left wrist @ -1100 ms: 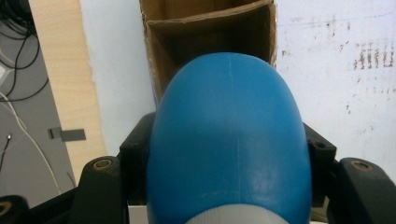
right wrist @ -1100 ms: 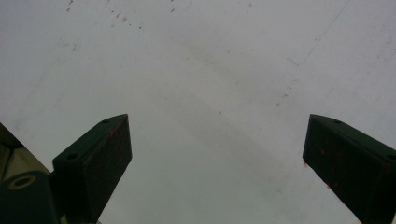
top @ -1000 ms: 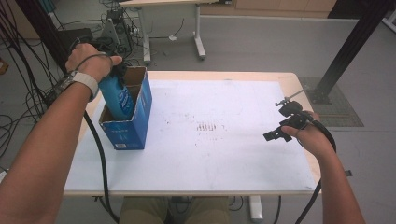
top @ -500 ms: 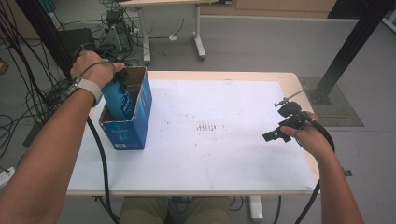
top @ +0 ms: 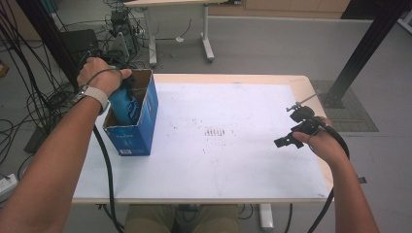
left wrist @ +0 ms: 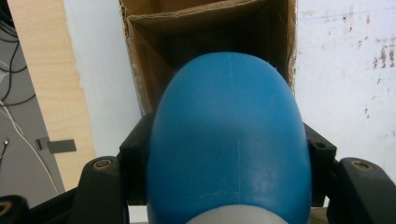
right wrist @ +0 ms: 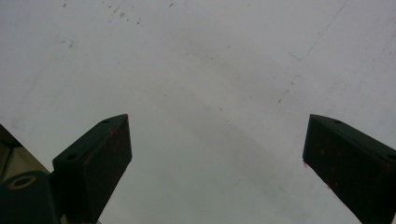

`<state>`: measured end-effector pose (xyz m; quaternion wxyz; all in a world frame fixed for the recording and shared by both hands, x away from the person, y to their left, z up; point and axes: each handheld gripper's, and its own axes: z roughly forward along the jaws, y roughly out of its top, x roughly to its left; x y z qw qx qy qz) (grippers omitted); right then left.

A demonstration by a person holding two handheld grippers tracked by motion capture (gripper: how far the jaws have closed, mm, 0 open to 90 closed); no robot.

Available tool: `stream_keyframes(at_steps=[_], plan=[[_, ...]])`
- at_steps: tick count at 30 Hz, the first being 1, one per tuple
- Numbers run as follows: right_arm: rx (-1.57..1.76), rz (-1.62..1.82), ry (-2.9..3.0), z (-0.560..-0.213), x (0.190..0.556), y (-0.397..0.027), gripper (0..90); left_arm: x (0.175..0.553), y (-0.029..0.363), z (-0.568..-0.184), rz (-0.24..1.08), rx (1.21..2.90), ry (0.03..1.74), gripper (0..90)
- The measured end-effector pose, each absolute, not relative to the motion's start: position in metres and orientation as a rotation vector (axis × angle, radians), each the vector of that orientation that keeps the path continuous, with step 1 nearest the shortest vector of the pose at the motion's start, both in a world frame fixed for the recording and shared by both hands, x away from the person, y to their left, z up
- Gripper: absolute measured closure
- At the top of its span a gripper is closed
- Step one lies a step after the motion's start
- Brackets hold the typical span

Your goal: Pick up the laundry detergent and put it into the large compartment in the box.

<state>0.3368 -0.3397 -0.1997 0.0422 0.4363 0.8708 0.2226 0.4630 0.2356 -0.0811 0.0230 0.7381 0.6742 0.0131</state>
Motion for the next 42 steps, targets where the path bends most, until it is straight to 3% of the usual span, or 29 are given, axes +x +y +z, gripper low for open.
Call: stream_keyframes(at_steps=[42], plan=[[1.340, 0.675, 2.669, -0.202, 0.338, -0.340, 8.0, 0.466, 0.236, -0.114, 0.032, 2.298, 2.077, 38.2]])
